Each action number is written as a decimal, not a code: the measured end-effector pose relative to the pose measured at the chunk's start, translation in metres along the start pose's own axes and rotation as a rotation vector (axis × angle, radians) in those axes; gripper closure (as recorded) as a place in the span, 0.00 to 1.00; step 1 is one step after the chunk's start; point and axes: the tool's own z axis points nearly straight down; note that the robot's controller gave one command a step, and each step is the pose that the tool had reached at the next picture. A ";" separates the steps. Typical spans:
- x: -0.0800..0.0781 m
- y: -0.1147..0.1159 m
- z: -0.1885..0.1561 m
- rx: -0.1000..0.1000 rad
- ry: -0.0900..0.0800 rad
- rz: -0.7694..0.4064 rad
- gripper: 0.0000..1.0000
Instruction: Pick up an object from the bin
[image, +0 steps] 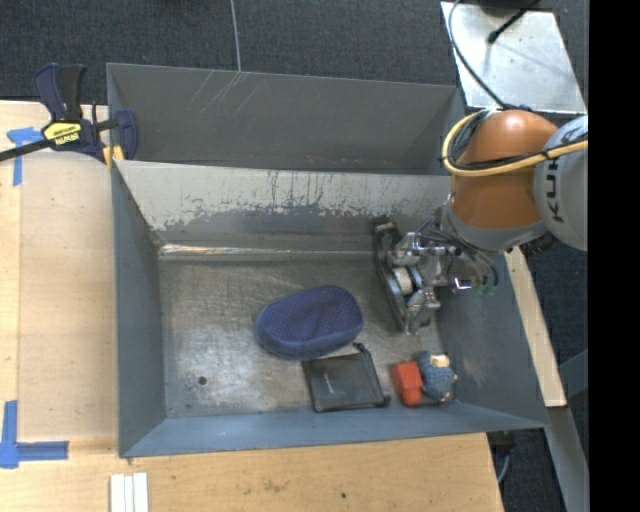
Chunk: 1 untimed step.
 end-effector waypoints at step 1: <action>-0.004 -0.011 0.005 -0.006 0.000 -0.047 0.00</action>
Offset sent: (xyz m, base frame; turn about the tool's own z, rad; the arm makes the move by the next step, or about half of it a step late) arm 0.0218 -0.0323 -0.0354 -0.0931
